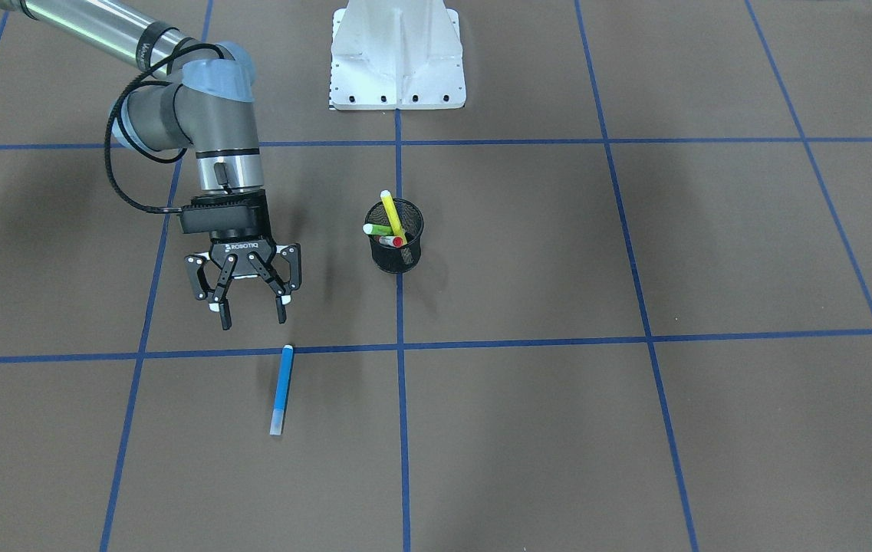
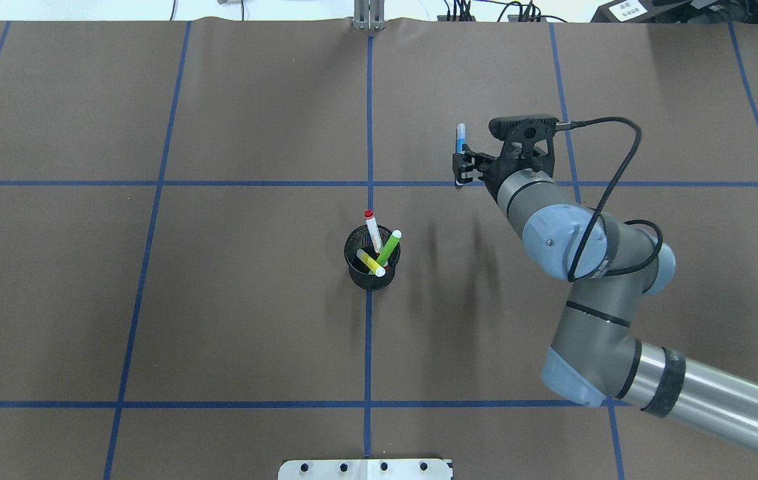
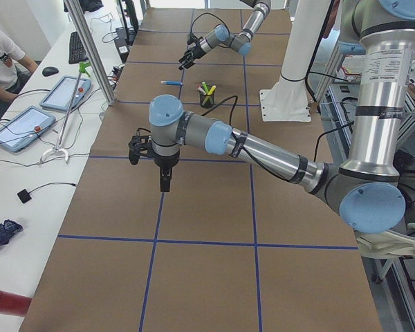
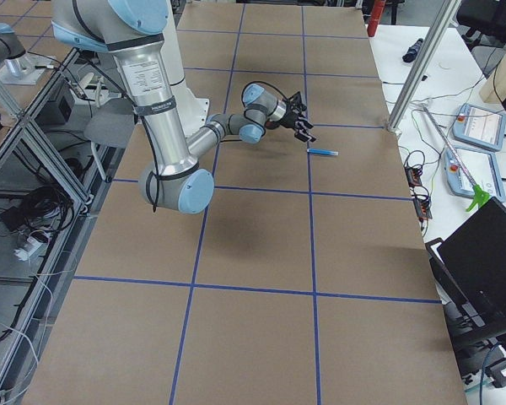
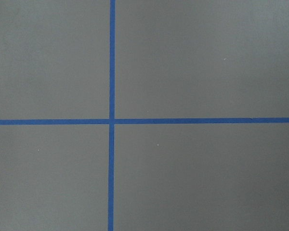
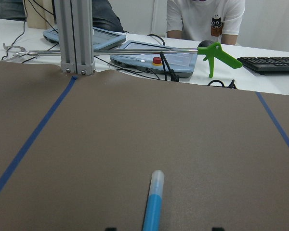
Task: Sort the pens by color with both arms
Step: 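Carry the blue marker farther from the robot and set it upright, then move the left gripper over the pen cup while the right gripper withdraws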
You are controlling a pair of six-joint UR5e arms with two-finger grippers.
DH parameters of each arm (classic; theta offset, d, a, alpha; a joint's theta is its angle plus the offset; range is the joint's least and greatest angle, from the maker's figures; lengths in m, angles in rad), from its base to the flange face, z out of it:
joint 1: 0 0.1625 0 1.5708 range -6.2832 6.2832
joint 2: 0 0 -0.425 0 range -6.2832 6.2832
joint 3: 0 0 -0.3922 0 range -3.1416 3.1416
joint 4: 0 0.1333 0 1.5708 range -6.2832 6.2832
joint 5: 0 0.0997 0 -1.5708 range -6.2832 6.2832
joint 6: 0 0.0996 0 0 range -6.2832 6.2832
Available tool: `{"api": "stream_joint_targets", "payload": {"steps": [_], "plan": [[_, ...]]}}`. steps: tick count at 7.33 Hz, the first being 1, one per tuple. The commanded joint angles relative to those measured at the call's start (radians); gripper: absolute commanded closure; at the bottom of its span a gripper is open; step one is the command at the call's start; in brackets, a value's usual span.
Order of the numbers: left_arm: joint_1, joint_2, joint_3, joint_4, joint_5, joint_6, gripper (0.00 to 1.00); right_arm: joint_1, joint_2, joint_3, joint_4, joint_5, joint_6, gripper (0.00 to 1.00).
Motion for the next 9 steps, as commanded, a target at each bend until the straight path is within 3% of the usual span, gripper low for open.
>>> {"api": "stream_joint_targets", "payload": {"steps": [1,3,4,5,9], "plan": [[0.112,-0.113,-0.028,0.001,0.003,-0.221,0.0,0.156,-0.028,0.143,-0.163,0.279,-0.002,0.02],[0.266,-0.259,-0.039,0.004,0.014,-0.448,0.0,0.344,-0.027,0.168,-0.296,0.607,-0.021,0.02],[0.37,-0.332,-0.029,0.009,0.062,-0.536,0.0,0.419,-0.036,0.162,-0.338,0.721,-0.092,0.02],[0.469,-0.386,-0.004,0.012,0.104,-0.58,0.0,0.487,-0.068,0.159,-0.381,0.8,-0.216,0.02],[0.645,-0.636,0.24,0.013,0.048,-0.674,0.03,0.569,-0.188,0.144,-0.415,0.967,-0.415,0.02]]}}
